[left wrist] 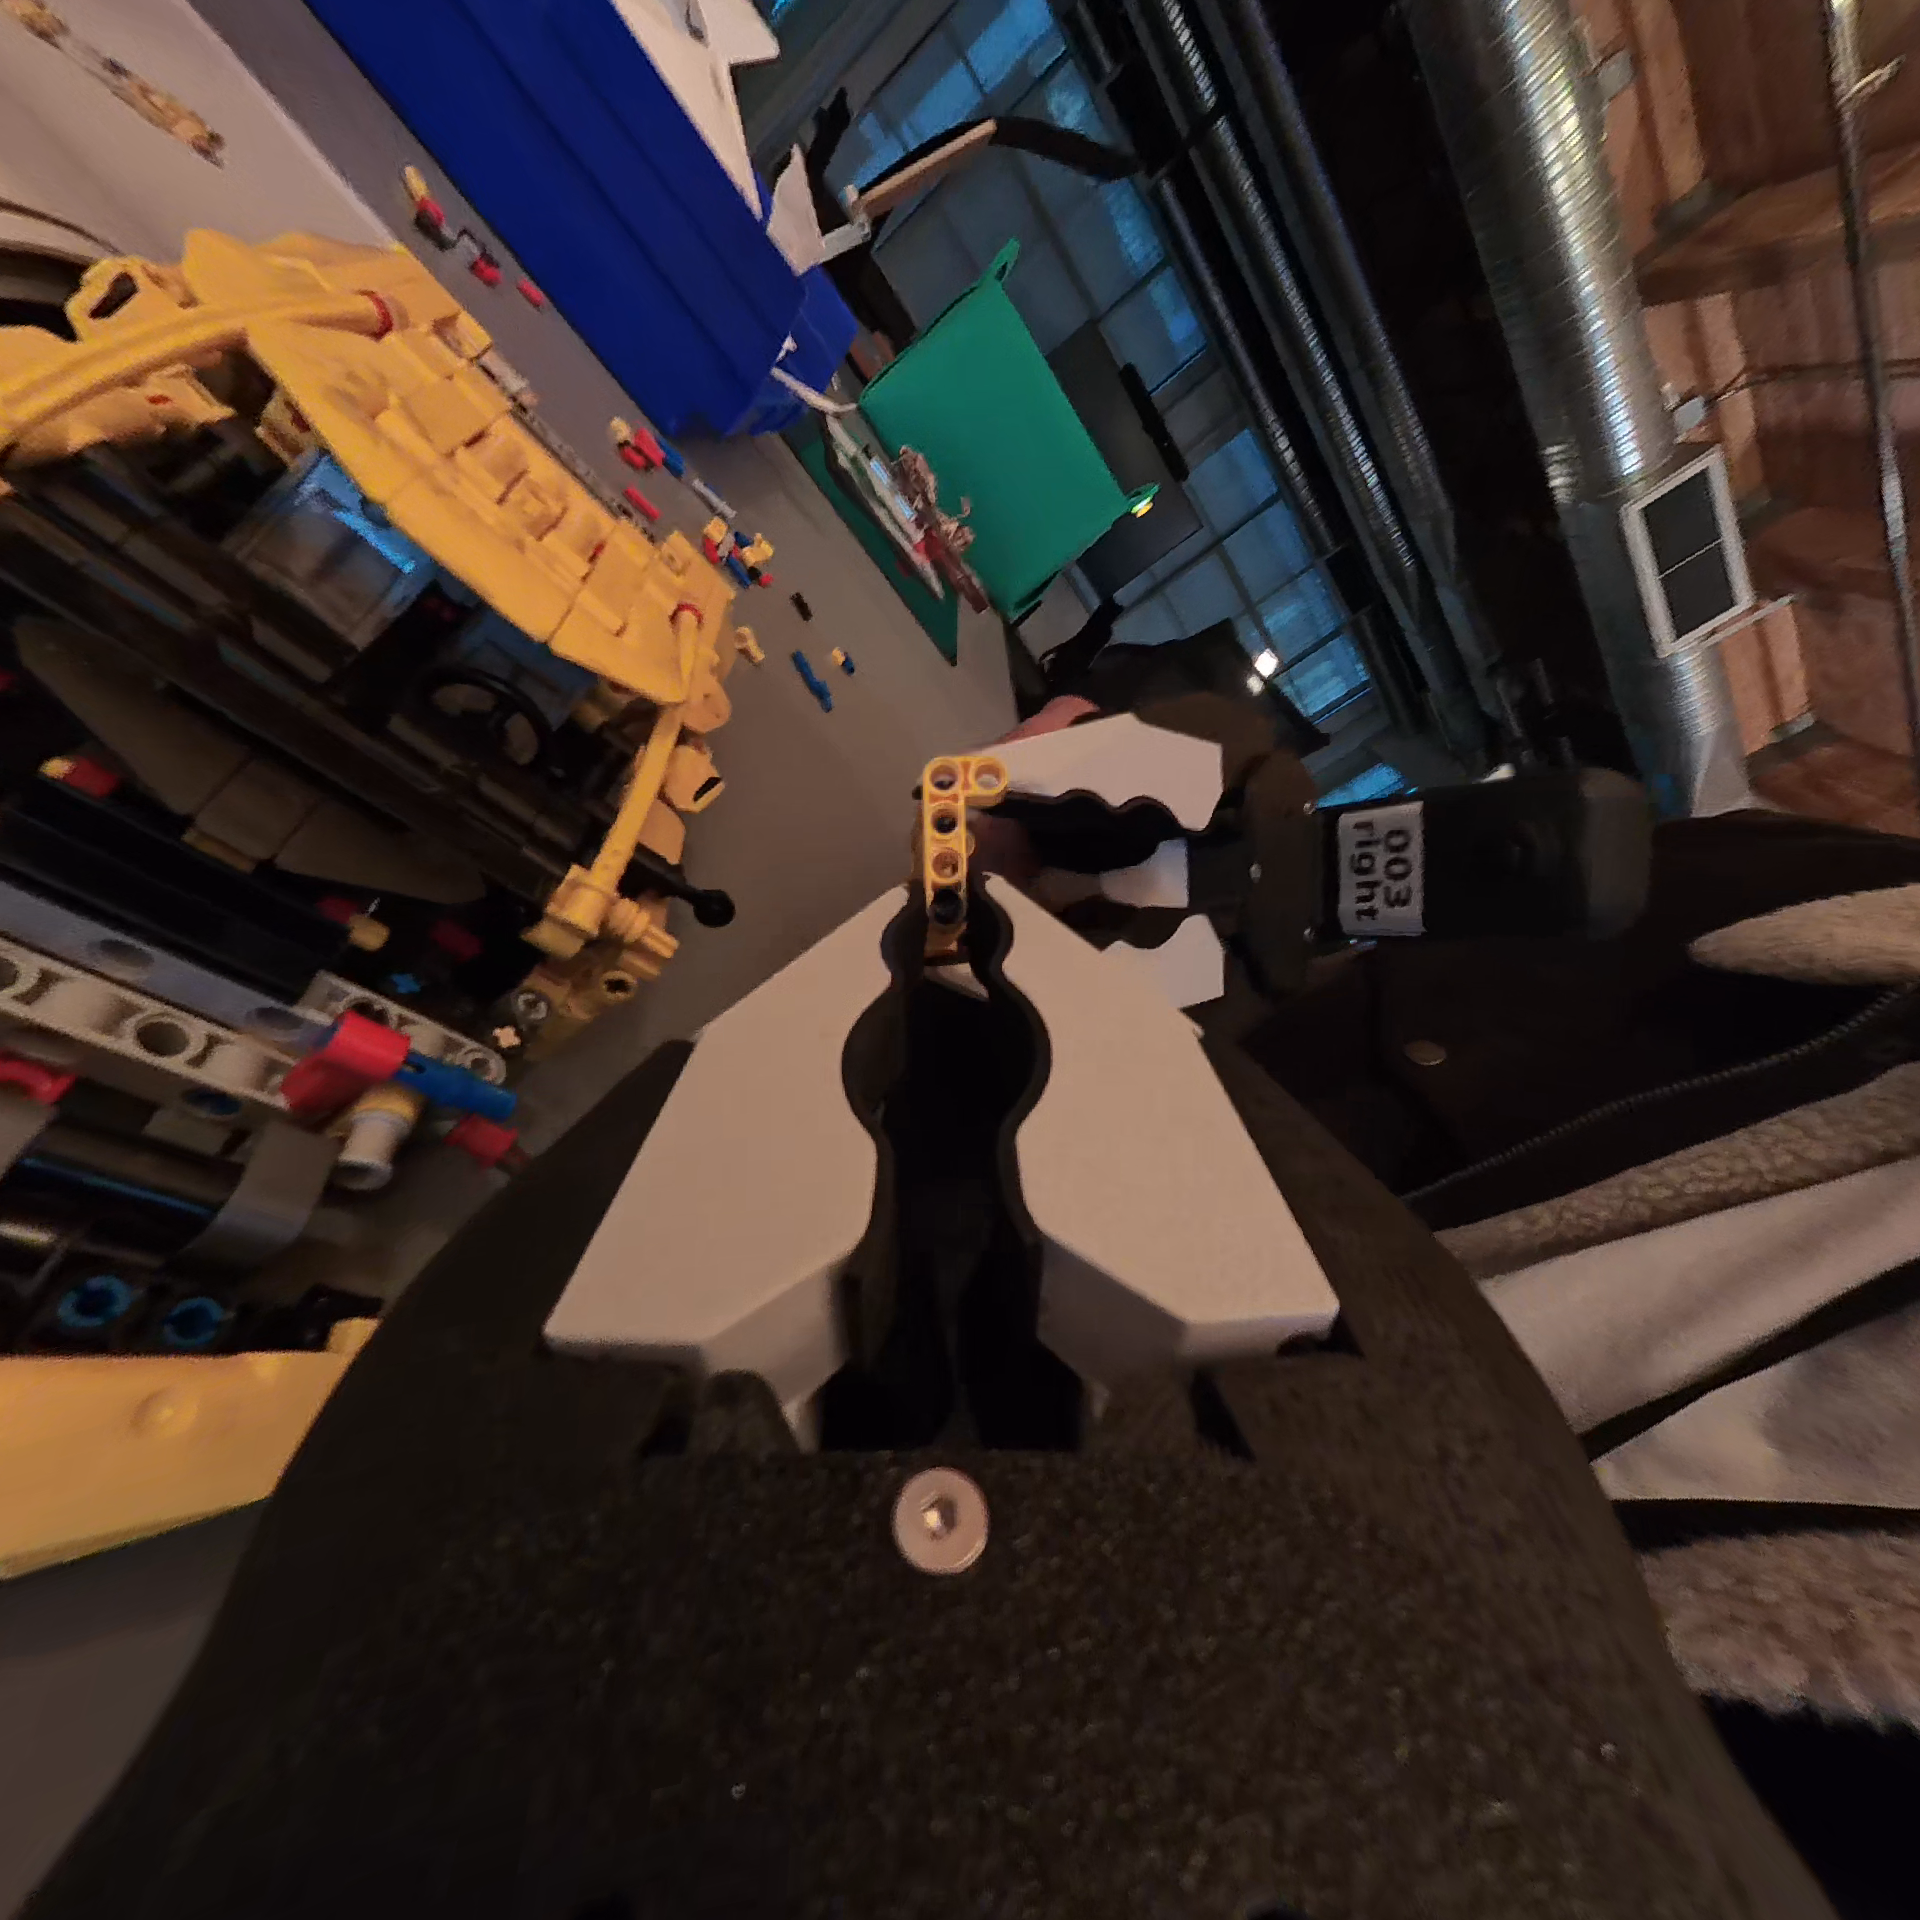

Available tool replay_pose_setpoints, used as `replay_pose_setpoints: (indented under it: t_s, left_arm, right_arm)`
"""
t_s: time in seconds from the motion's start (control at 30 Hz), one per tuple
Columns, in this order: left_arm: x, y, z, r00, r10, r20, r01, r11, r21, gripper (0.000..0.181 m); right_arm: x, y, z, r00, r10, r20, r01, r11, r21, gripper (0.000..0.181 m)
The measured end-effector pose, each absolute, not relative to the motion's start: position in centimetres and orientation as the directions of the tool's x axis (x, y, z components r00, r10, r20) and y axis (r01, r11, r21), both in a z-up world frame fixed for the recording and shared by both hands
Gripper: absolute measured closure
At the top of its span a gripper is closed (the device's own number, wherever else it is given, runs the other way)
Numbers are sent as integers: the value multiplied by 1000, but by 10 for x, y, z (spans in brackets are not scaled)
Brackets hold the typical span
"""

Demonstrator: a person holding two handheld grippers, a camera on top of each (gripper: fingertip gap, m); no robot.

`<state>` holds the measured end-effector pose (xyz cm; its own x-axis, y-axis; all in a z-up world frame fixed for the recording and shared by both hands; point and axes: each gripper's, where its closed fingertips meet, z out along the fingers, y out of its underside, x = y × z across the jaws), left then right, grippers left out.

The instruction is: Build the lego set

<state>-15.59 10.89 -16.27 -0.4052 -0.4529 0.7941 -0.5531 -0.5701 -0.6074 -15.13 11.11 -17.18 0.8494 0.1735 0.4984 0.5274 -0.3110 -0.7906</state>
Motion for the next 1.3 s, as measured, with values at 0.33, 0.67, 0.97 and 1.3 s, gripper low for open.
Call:
replay_pose_setpoints:
  t_s: [0.33, 0.67, 0.97, 1.3]
  left_arm:
    - [-156, 105, -183, -357, -633, 687, -590, -418, -691, 174]
    - [-155, 103, -178, -395, -650, 649, -574, -377, -727, 157]
    - [-155, 108, -168, -420, -616, 666, -534, -426, -730, 171]
    - [-156, 108, -181, -378, -684, 624, -569, -360, -739, 174]
  right_arm:
    - [-149, 111, -190, 813, 214, 542, 581, -381, -720, 151]
    - [-151, 113, -184, 804, 204, 559, 593, -336, -731, 150]
    - [-157, 112, -183, 792, 225, 568, 610, -310, -729, 150]
    - [-159, 113, -193, 800, 250, 546, 600, -336, -726, 150]
